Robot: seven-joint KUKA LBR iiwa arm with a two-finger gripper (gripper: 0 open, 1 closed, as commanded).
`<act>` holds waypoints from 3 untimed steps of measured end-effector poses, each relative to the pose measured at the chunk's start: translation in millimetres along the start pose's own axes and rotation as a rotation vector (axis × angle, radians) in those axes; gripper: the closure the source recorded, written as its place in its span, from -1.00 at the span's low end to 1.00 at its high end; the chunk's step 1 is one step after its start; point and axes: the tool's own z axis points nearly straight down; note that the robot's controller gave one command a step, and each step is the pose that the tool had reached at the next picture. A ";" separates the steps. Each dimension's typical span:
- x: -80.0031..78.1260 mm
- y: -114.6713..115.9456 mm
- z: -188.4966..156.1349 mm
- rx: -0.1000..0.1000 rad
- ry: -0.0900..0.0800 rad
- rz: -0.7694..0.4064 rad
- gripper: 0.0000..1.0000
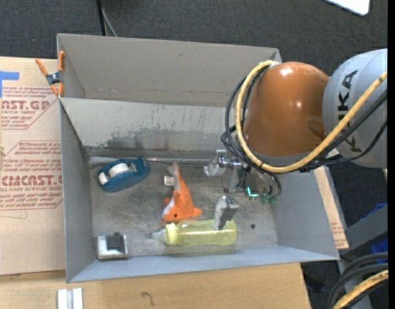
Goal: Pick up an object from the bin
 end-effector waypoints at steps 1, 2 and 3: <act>-1.4 -0.2 -2.8 -0.001 -0.007 0.001 -1.00; -11.6 6.7 48.6 0.000 -0.014 -0.041 -1.00; -10.1 12.6 109.9 0.000 -0.010 -0.159 -1.00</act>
Offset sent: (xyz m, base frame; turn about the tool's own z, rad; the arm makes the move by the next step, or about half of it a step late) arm 0.0238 0.0193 -0.1435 -0.1161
